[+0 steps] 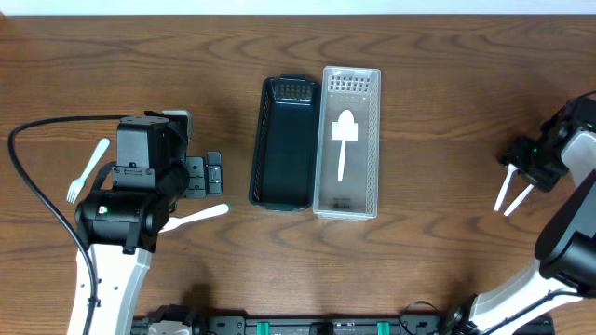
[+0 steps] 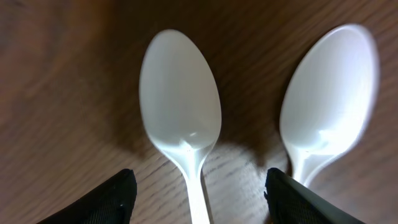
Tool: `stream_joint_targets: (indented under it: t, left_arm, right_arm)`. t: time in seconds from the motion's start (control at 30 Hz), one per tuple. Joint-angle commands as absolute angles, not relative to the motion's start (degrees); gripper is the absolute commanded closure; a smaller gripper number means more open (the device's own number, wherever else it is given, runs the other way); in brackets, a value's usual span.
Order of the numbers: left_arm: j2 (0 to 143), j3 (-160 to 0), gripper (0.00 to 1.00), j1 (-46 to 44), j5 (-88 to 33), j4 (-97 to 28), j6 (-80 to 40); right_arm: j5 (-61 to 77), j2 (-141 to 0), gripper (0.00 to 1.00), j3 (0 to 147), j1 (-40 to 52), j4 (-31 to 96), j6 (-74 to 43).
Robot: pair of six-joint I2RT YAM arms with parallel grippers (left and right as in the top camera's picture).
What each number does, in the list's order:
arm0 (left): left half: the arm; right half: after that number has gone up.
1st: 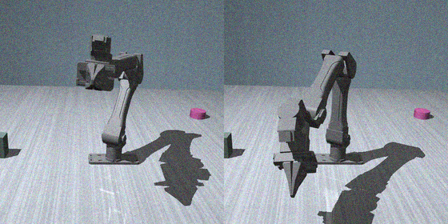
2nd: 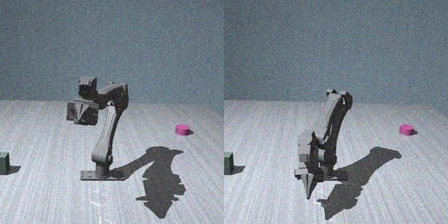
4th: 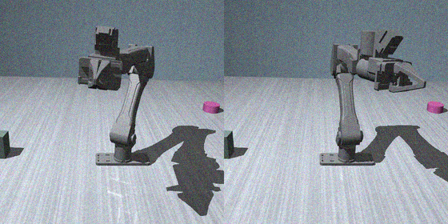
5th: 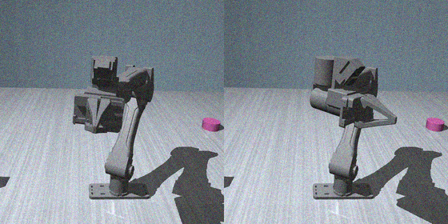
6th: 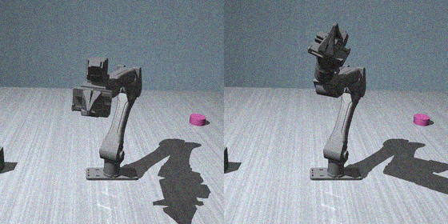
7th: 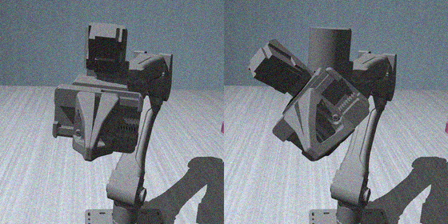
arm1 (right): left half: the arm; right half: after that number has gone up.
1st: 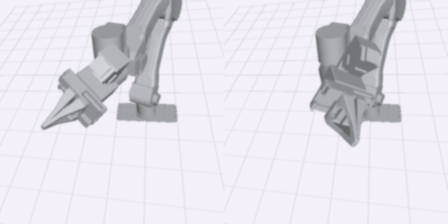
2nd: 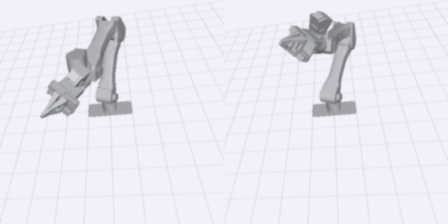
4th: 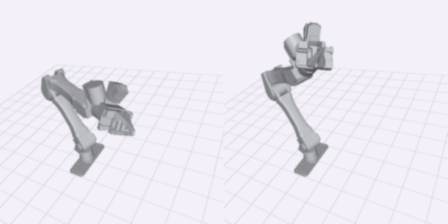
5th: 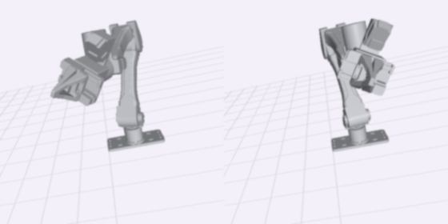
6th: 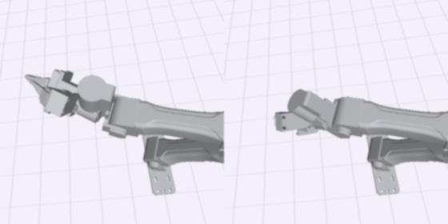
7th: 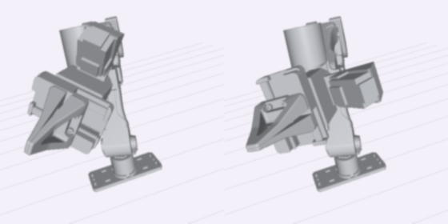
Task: Pack container
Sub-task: 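Move right gripper back and grasp the third white spoon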
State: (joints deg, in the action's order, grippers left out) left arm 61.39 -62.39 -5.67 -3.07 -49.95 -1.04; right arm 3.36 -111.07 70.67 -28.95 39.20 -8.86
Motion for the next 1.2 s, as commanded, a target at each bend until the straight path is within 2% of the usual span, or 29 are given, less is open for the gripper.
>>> stream_joint_targets:
  t: [0.0,0.2,0.27,0.33,0.4,0.6,0.87,1.07,1.17]
  left_arm:
    - [61.10,-63.44,0.02,-5.41,-3.22,-50.11,-0.23]
    - [61.08,-63.44,0.02,-5.41,-3.22,-50.11,-0.23]
    - [61.08,-63.44,0.02,-5.41,-3.22,-50.11,-0.23]
    - [61.08,-63.44,0.02,-5.41,-3.22,-50.09,-0.23]
    - [61.08,-63.44,0.02,-5.41,-3.22,-50.09,-0.23]
    - [61.08,-63.44,0.02,-5.41,-3.22,-50.06,-0.21]
    - [61.08,-63.44,0.02,-5.41,-3.22,-50.09,-0.21]
    - [61.10,-63.44,0.02,-5.41,-3.20,-50.09,-0.21]
    - [61.08,-63.44,0.02,-5.41,-3.20,-50.06,-0.21]
  right_arm:
    - [3.95,-113.99,0.30,70.32,-28.42,39.00,-8.27]
    - [4.12,-115.59,0.31,70.32,-28.42,39.11,-8.27]
    - [4.14,-115.59,0.36,70.32,-28.42,39.18,-8.27]
    - [4.38,-115.59,0.45,70.32,-28.42,39.44,-8.27]
    - [4.58,-115.59,0.58,70.32,-28.42,39.64,-8.27]
    - [4.99,-115.59,0.81,70.32,-28.42,39.94,-8.29]
    - [5.17,-115.59,0.93,70.32,-28.42,40.10,-9.89]
    - [12.93,-113.08,0.98,73.56,-27.94,43.51,-10.87]
    - [13.47,-109.54,0.98,78.89,-25.69,47.90,-10.90]
